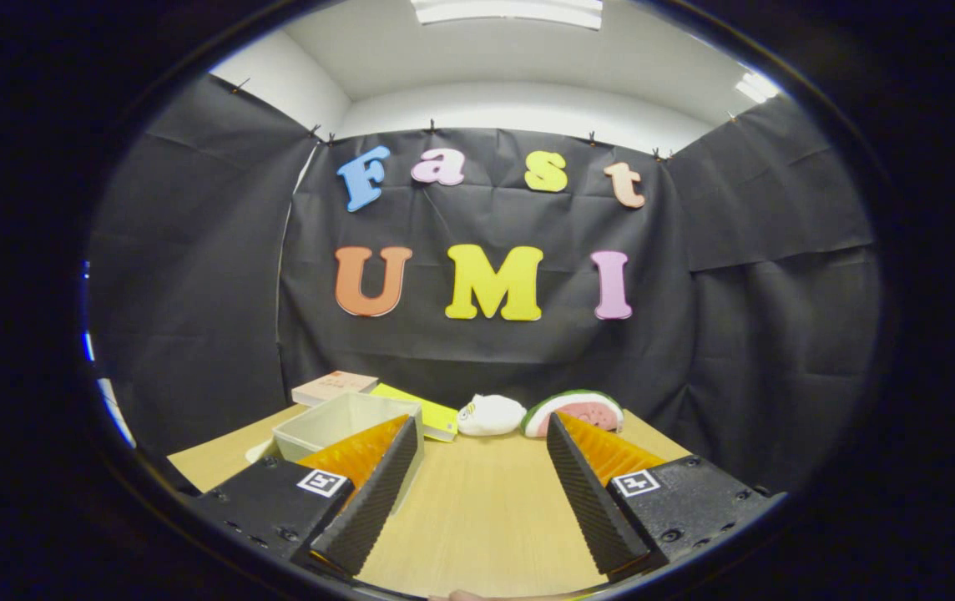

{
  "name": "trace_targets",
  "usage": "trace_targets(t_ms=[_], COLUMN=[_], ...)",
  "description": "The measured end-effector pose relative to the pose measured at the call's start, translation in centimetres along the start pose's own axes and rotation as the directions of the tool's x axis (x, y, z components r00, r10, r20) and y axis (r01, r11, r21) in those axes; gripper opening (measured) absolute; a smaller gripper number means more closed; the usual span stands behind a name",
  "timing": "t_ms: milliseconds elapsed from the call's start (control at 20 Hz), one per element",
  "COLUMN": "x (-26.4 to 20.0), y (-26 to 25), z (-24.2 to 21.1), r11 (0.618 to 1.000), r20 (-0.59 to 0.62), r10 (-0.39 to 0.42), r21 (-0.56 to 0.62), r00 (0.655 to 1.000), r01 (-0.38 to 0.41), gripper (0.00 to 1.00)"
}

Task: Open the storage box then place both shoes into the box .Put the left shoe in first, then the right shoe, with the right side of both shoes facing outward in a uniform manner.

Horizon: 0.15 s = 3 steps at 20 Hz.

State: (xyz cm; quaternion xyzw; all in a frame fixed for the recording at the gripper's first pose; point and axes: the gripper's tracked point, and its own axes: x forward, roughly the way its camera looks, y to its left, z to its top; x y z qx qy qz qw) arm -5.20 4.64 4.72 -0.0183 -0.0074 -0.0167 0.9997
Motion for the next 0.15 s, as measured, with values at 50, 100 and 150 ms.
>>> trace_targets(t_ms=[50, 100, 150], x=[-0.05, 0.03, 0.04], y=[-0.34, -0.51, -0.68], z=[-0.14, -0.26, -0.32], r11=[1.0, 1.0, 1.0], r20=[-0.004, -0.006, -0.003], r10=[-0.007, -0.01, -0.013], r21=[0.008, 0.013, 0.012], r00=[1.0, 1.0, 1.0], r01=[0.007, 0.01, 0.013], gripper=[1.0, 1.0, 1.0])
